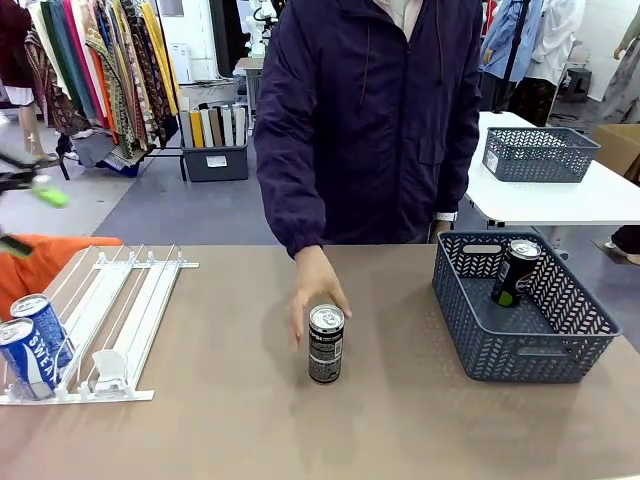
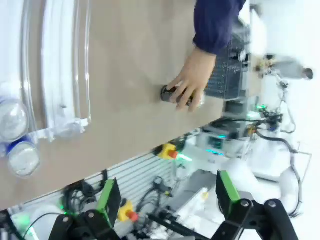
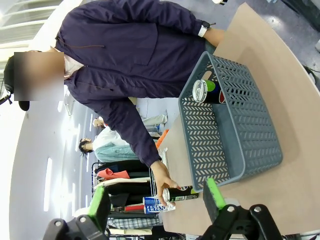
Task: Retrieve and store the cans from the dispenser.
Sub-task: Pick up the last remaining can from one row of the Automatic Can Dispenser and place it in the middle of the table, then pick up one can from the Automatic Can Dispenser and place it in the middle of the table.
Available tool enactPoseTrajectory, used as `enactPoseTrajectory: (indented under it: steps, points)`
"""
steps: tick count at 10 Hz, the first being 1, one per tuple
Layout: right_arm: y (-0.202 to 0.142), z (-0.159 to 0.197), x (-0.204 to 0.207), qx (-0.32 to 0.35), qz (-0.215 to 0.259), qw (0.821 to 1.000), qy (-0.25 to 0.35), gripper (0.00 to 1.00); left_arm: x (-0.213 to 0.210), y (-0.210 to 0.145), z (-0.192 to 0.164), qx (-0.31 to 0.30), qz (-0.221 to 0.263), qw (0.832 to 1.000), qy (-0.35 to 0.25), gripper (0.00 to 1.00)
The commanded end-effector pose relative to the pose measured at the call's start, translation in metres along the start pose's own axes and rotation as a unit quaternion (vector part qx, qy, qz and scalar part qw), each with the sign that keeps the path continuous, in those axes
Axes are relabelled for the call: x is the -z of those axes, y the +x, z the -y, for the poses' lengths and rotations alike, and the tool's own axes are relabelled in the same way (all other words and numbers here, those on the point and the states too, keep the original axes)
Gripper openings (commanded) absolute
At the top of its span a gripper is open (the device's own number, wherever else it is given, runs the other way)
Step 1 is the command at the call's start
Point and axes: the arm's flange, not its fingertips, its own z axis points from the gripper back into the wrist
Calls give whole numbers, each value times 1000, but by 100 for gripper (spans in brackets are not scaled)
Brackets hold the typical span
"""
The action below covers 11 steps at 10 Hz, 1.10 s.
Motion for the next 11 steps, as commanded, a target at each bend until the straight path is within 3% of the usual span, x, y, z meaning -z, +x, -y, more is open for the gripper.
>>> enactPoseTrajectory:
  steps: [1,2,3,11]
  points:
    - [2,-1,-1,-15,-1,1000,2,100,-11,6,-47,-45,12,993,-107,100]
    - [2,-1,-1,-15,-1,1000,2,100,-13,5,-63,-65,15,991,-114,100]
    - [2,-1,-1,-15,-1,1000,2,100,-19,-2,-41,-31,8,998,-53,100]
    - [2,-1,-1,-15,-1,1000,2,100,-19,-2,-41,-31,8,998,-53,100]
